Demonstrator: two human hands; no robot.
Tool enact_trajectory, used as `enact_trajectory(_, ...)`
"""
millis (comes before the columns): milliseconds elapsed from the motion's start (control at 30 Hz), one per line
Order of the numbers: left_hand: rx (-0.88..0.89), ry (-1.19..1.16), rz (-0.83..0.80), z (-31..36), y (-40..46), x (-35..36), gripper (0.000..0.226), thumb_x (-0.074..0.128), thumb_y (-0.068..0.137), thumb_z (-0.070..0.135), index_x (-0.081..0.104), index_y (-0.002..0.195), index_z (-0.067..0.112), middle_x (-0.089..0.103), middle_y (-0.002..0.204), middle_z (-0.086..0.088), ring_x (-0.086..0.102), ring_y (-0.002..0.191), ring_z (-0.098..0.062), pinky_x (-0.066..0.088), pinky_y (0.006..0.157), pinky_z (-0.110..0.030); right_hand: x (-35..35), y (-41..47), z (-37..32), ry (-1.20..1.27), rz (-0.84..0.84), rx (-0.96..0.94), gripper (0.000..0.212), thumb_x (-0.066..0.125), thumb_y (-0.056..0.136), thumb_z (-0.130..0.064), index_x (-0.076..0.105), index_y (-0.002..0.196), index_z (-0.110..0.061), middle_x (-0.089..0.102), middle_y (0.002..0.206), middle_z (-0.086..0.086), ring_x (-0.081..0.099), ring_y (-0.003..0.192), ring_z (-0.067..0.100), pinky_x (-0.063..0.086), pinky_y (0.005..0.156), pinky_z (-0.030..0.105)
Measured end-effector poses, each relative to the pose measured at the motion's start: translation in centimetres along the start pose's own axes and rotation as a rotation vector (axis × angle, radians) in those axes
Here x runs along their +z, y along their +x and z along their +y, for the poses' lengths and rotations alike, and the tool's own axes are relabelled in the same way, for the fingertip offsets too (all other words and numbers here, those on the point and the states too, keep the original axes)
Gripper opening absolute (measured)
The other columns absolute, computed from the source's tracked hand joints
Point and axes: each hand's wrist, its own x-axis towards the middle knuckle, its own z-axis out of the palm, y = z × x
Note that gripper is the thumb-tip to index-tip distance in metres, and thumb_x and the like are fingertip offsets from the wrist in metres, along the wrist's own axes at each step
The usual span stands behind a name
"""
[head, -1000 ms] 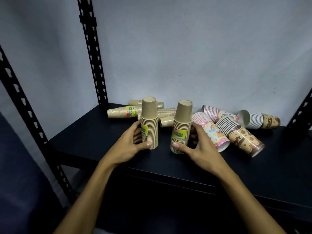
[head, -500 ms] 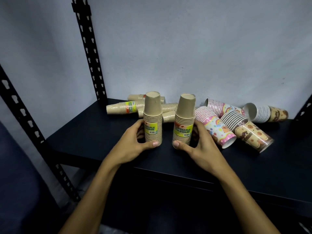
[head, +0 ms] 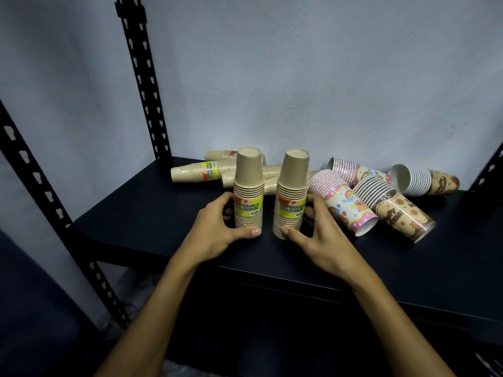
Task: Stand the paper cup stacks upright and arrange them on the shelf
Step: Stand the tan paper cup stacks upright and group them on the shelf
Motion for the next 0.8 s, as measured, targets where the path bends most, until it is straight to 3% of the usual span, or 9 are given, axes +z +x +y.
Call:
enact_trajectory(200, 0.000, 0.018, 0.027, 0.5, -0.3, 0.1, 0.080, 0.094, 0.054, 0.048, 0.060, 0.123, 0.028, 0.070, 0.116, 0.012, 0.064, 0.108, -0.004, 0.054, 0.100, -0.033, -0.1, 0.2, -0.4, -0.020, -0.062, -0.012, 0.052, 0.072, 0.091, -0.020, 0.039, 0.130, -0.026, 0.060, 0.134, -0.013, 0.054, 0.128, -0.001, 0.043, 0.112, 0.040)
enact_trajectory(400, 0.006, 0.030, 0.060, 0.7, -0.6, 0.0, 0.076, 0.096, 0.052, 0.049, 0.063, 0.116, 0.026, 0.072, 0.109, 0.012, 0.066, 0.102, -0.003, 0.056, 0.095, -0.032, 0.6, 1.0, -1.1, -0.023, -0.089, -0.016, 0.056, 0.074, 0.086, -0.027, 0.037, 0.128, -0.027, 0.060, 0.135, -0.010, 0.054, 0.129, 0.002, 0.045, 0.111, 0.043)
enact_trajectory(567, -0.008, 0.051, 0.082, 0.5, -0.9, -0.3, 0.077, 0.096, 0.051, 0.050, 0.062, 0.116, 0.028, 0.071, 0.109, 0.012, 0.066, 0.103, -0.003, 0.057, 0.094, -0.031, 1.3, 1.4, -1.3, 0.006, -0.076, -0.051, 0.061, 0.078, 0.084, -0.020, 0.036, 0.129, -0.023, 0.059, 0.132, -0.015, 0.056, 0.127, 0.001, 0.047, 0.110, 0.042)
enact_trajectory(700, -0.021, 0.080, 0.107, 0.4, -1.4, -0.8, 0.076, 0.096, 0.055, 0.046, 0.061, 0.120, 0.028, 0.071, 0.115, 0.013, 0.064, 0.108, -0.002, 0.056, 0.094, -0.030, 1.9, 1.9, -1.4, 0.001, -0.100, -0.065, 0.064, 0.077, 0.078, -0.039, 0.036, 0.127, -0.029, 0.057, 0.132, -0.019, 0.054, 0.129, 0.003, 0.046, 0.110, 0.044)
enact_trajectory(800, -0.027, 0.093, 0.122, 0.1, -1.9, -1.8, 0.074, 0.095, 0.058, 0.043, 0.060, 0.122, 0.028, 0.069, 0.117, 0.016, 0.063, 0.109, 0.002, 0.052, 0.090, -0.019, 2.7, 2.9, -1.9, -0.027, -0.166, -0.051, 0.059, 0.077, 0.079, -0.042, 0.035, 0.120, -0.033, 0.058, 0.133, -0.015, 0.054, 0.128, 0.005, 0.047, 0.108, 0.044)
